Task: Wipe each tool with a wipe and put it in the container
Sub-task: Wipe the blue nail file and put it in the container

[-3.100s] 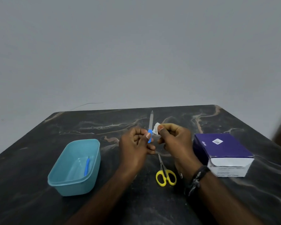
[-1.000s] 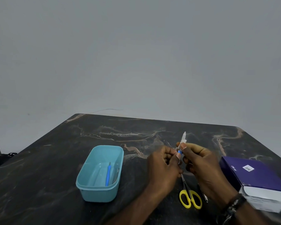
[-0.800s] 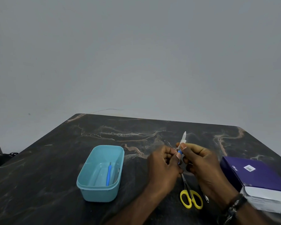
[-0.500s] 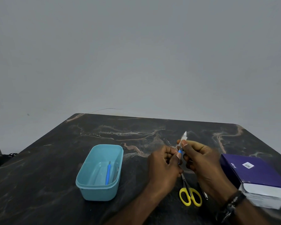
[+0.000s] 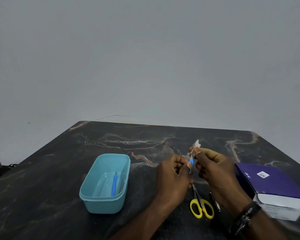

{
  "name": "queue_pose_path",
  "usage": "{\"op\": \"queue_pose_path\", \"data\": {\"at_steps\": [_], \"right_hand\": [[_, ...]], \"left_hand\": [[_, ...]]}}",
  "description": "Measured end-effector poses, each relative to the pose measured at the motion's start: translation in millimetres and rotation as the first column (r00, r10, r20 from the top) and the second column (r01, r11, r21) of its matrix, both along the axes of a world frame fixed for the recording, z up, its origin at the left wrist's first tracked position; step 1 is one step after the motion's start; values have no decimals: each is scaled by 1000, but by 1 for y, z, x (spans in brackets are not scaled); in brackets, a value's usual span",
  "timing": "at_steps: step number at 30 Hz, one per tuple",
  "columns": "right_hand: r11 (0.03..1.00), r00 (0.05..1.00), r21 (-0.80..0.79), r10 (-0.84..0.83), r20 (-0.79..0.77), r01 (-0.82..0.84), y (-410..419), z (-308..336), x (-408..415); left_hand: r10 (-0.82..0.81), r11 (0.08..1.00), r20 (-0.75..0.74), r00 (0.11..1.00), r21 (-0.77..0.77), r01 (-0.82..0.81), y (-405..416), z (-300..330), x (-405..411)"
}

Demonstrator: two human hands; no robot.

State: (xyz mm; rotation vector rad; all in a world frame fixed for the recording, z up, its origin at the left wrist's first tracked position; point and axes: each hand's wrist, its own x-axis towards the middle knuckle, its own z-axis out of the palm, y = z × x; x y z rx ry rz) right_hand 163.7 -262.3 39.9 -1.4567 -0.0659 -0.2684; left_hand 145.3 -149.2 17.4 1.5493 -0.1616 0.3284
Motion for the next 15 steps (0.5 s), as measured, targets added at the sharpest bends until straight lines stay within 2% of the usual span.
{"op": "queue_pose_path", "data": {"at_steps": [4,11,15], "right_hand": [[998,997,1,69,-29,-69,8,-3,-3],[997,998,50,-64,27,62,0,0,2],[998,998,35,-56,25,55,1,-2,2]], "left_hand": [[44,999,3,999,-18,-44,3,2,1],[-25,999,-18,1000,30,25,-2,-1,-1],[-18,1000,-8,1000,19,18,0,0,-2]]}}
